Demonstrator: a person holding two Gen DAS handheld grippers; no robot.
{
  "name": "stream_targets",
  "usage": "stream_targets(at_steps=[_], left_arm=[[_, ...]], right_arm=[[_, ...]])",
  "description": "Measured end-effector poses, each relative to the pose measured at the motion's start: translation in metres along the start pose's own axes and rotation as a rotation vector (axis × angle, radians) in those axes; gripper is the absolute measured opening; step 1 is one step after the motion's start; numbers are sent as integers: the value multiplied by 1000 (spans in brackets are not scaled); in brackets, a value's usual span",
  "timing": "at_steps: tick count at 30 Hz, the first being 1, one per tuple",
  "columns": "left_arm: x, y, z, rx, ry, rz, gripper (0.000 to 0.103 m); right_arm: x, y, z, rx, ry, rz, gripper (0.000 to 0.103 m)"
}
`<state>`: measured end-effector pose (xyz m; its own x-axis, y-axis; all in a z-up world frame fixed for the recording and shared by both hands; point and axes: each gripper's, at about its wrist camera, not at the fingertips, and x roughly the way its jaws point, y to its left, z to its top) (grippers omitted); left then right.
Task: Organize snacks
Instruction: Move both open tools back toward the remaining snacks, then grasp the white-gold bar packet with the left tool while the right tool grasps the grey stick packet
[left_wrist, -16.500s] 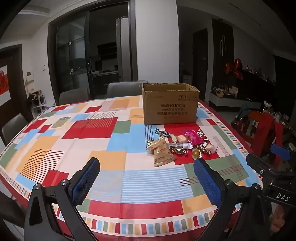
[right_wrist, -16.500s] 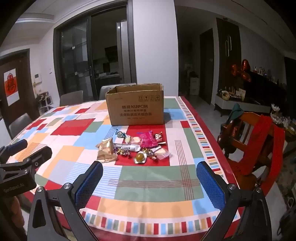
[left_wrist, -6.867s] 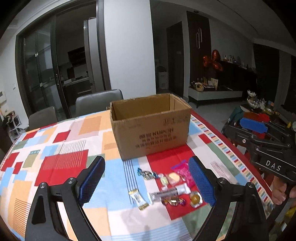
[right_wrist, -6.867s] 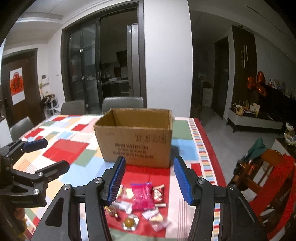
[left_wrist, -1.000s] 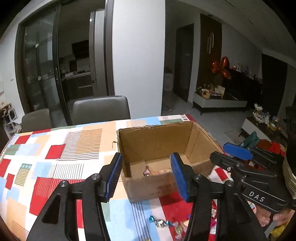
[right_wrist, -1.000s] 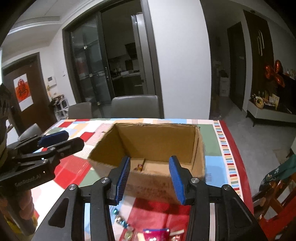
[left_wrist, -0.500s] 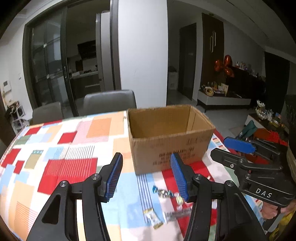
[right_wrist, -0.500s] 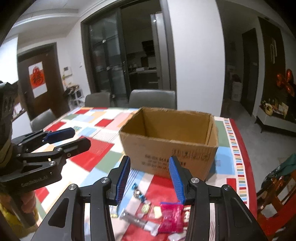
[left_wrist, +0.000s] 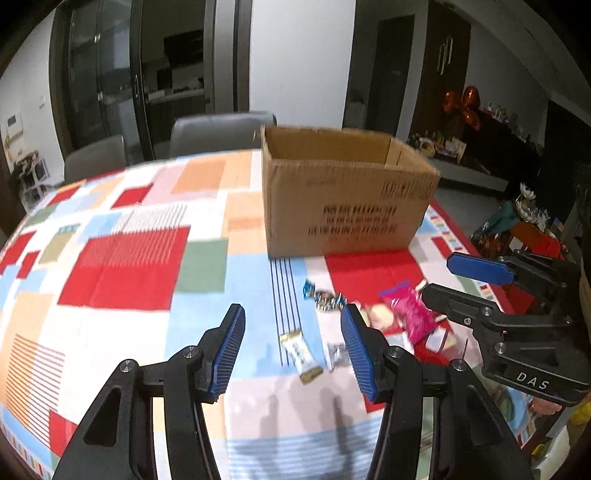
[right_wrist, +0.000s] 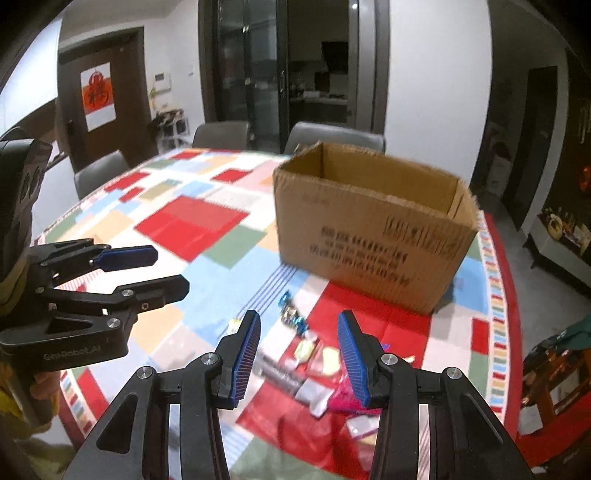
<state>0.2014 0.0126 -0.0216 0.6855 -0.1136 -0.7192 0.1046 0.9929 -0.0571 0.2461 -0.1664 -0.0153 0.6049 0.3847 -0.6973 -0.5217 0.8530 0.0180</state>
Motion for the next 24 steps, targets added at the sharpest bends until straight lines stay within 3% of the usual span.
stream_targets(at_steps=[15, 24], left_arm=[[41, 6, -30, -28, 142, -10, 53], [65, 10, -35, -59, 202, -32, 51]], right_arm=[[56, 7, -31, -69, 218, 98, 44], [77, 6, -37, -87, 280, 127, 44]])
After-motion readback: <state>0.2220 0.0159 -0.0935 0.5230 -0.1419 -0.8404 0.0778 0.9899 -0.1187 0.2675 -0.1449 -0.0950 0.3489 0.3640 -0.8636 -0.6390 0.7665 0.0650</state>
